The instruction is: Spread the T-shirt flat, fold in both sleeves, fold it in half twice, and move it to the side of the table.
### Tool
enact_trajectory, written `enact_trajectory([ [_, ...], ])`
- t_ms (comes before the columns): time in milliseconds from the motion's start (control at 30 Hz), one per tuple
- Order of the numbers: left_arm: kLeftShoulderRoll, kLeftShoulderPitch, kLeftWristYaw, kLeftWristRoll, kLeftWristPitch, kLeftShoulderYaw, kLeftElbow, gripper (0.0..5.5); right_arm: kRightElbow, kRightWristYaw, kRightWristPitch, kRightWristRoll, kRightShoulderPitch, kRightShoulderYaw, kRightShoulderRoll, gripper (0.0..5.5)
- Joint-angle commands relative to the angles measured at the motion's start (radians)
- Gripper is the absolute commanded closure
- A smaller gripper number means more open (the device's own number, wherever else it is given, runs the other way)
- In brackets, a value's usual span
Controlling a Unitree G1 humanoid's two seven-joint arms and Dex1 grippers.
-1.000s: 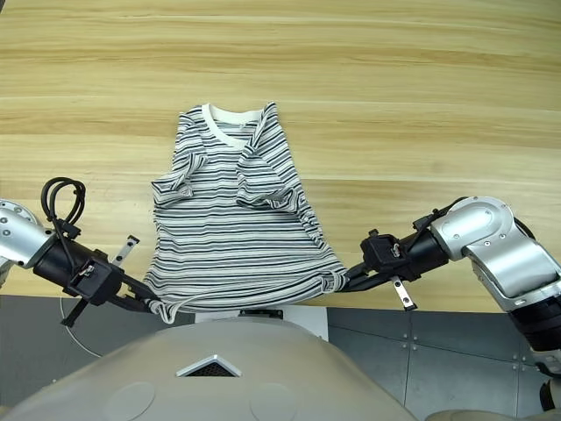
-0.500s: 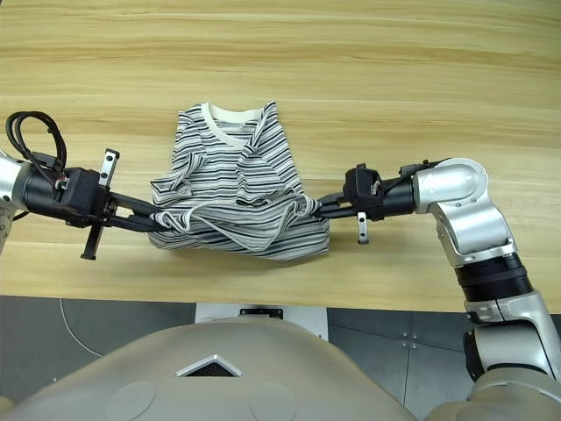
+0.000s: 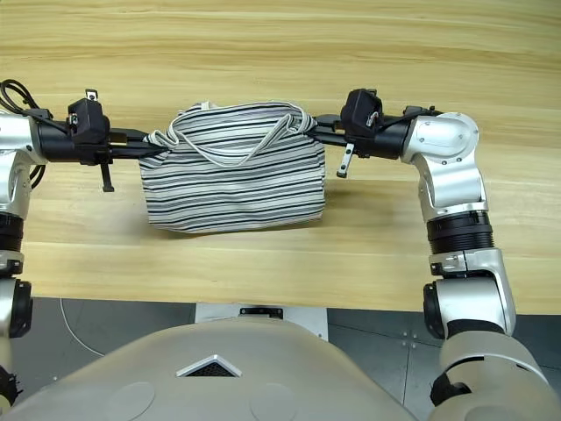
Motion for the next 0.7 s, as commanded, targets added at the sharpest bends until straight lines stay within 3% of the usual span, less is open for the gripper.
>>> enact_trajectory([
  [33, -0.027, -0.059, 0.035, 0.043, -0.038, 0.018, 0.077, 5.26, 0.071, -0.051, -0.049, -0.053, -0.062, -0.009, 0.038, 5.4],
  [400, -0.107, -0.132, 0.141, 0.149, -0.128, 0.011, 0.252, 5.26, 0.239, -0.161, -0.151, -0.228, -0.079, 0.075, 0.151, 5.4],
  [567, -0.124, -0.165, 0.27, 0.274, -0.174, -0.021, 0.399, 5.26, 0.344, -0.253, -0.133, -0.307, -0.094, 0.104, 0.204, 5.4],
  [600, -0.129, -0.174, 0.307, 0.298, -0.177, -0.024, 0.434, 5.3, 0.364, -0.277, -0.116, -0.316, -0.101, 0.103, 0.218, 5.17],
  [700, -0.146, -0.193, 0.377, 0.343, -0.16, -0.026, 0.527, 4.74, 0.439, -0.378, -0.092, -0.341, -0.133, 0.091, 0.263, 4.63],
])
